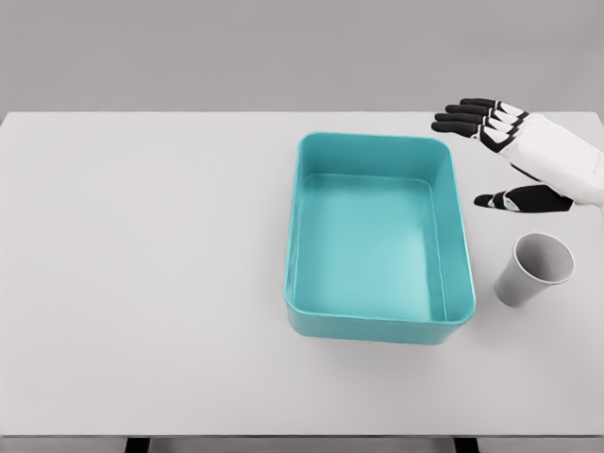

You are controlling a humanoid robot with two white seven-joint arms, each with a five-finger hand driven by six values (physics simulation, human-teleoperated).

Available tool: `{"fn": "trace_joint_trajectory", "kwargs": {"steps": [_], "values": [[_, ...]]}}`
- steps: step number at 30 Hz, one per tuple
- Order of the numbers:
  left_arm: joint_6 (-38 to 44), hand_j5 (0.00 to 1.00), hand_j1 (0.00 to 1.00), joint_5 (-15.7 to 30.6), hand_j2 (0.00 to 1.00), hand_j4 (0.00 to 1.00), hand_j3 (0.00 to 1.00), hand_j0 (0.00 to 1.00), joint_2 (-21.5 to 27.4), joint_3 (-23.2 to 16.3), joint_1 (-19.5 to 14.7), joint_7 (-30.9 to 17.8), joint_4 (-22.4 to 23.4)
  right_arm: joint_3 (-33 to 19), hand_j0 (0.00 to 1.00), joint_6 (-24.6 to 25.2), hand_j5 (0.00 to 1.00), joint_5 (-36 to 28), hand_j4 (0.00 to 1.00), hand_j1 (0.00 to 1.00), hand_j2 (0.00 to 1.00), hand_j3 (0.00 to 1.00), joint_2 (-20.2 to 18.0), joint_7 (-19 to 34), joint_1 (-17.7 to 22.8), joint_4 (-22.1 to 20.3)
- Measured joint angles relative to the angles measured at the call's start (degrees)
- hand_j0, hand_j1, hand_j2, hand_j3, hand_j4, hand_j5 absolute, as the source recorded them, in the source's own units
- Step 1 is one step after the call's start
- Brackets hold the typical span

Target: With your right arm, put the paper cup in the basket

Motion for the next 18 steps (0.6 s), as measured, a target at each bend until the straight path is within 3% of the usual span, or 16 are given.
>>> {"fn": "trace_joint_trajectory", "kwargs": {"steps": [6,12,18], "values": [[0.0,1.0,1.0,0.0,1.0,1.0,1.0,1.0,0.0,0.0,0.0,0.0,0.0,-0.3,1.0,0.0,1.0,-2.9,1.0,1.0,1.0,1.0,-0.2,0.6,2.1,0.0],[0.0,1.0,1.0,0.0,1.0,1.0,1.0,1.0,0.0,0.0,0.0,0.0,0.0,-2.1,1.0,-0.1,1.0,-18.7,1.0,1.0,1.0,1.0,-1.8,13.4,4.3,0.0],[0.0,1.0,1.0,0.0,1.0,1.0,1.0,1.0,0.0,0.0,0.0,0.0,0.0,-4.9,1.0,-0.1,1.0,-25.0,1.0,1.0,1.0,1.0,-4.1,17.1,5.8,0.1]]}}
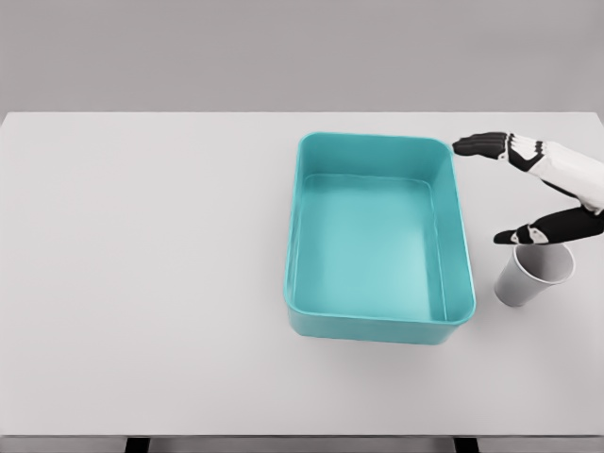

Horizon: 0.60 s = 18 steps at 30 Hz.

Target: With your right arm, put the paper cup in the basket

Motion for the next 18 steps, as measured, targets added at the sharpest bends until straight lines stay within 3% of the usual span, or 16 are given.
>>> {"fn": "trace_joint_trajectory", "kwargs": {"steps": [5,7,14,18], "values": [[0.0,1.0,1.0,0.0,1.0,1.0,1.0,1.0,0.0,0.0,0.0,0.0,0.0,-5.0,1.0,0.1,1.0,-15.4,1.0,1.0,1.0,1.0,-0.1,6.1,8.2,0.3],[0.0,1.0,1.0,0.0,1.0,1.0,1.0,1.0,0.0,0.0,0.0,0.0,0.0,-7.3,1.0,1.2,1.0,-18.8,1.0,1.0,1.0,1.0,0.2,6.9,9.2,0.4],[0.0,1.0,1.0,0.0,1.0,1.0,1.0,1.0,0.0,0.0,0.0,0.0,0.0,-18.9,1.0,13.1,1.0,-26.4,1.0,1.0,1.0,1.0,10.0,7.7,14.9,1.6],[0.0,1.0,1.0,0.0,1.0,1.0,1.0,1.0,0.0,0.0,0.0,0.0,0.0,-21.2,1.0,16.3,1.0,-26.5,1.0,1.0,1.0,1.0,12.0,7.8,18.7,2.0]]}}
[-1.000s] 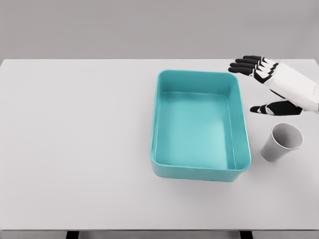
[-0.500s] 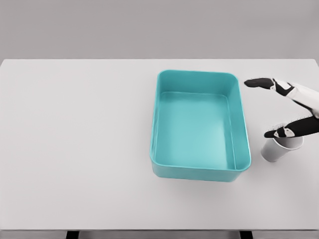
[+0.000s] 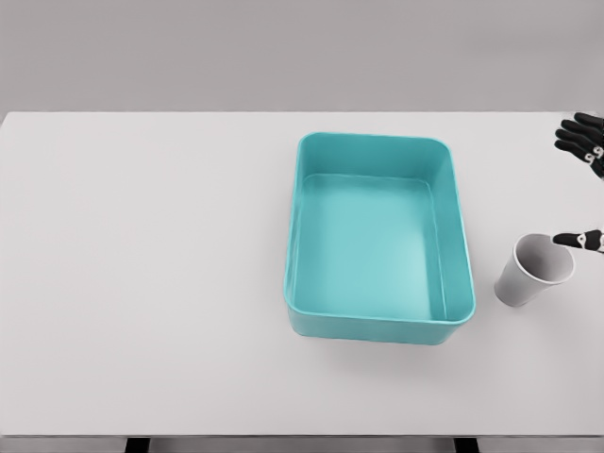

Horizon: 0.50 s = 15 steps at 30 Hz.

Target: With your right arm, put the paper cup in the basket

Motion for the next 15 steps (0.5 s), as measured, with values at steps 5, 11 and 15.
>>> {"fn": "trace_joint_trajectory", "kwargs": {"steps": [5,11,15], "values": [[0.0,1.0,1.0,0.0,1.0,1.0,1.0,1.0,0.0,0.0,0.0,0.0,0.0,-0.6,1.0,1.0,1.0,2.5,1.0,1.0,1.0,1.0,0.5,0.0,1.8,0.0],[0.0,1.0,1.0,0.0,1.0,1.0,1.0,1.0,0.0,0.0,0.0,0.0,0.0,-0.6,1.0,1.3,1.0,3.5,1.0,1.0,1.0,1.0,0.6,0.0,4.0,1.7],[0.0,1.0,1.0,0.0,1.0,1.0,1.0,1.0,0.0,0.0,0.0,0.0,0.0,-0.5,1.0,1.2,1.0,3.6,1.0,1.0,1.0,1.0,1.0,0.0,4.9,4.1]]}}
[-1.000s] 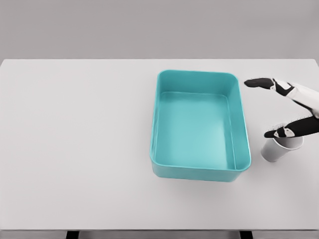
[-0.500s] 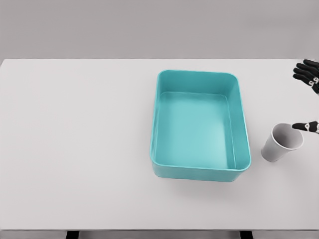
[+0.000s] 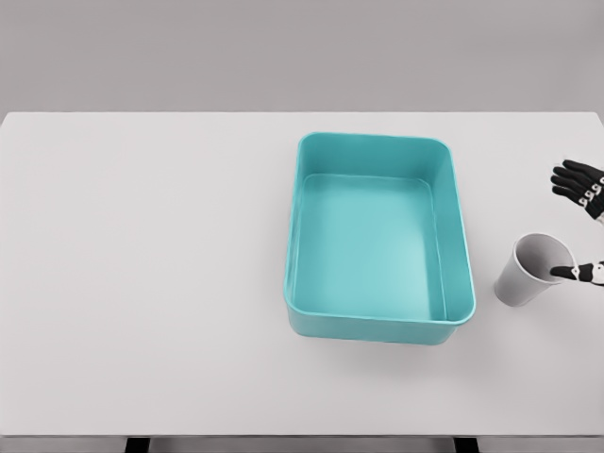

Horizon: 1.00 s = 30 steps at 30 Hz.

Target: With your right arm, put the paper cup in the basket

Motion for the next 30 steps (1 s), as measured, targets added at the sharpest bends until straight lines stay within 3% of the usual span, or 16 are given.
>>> {"fn": "trace_joint_trajectory", "kwargs": {"steps": [30], "values": [[0.0,1.0,1.0,0.0,1.0,1.0,1.0,1.0,0.0,0.0,0.0,0.0,0.0,1.1,1.0,-0.9,1.0,1.7,1.0,1.0,1.0,1.0,5.7,0.0,1.2,10.5]]}}
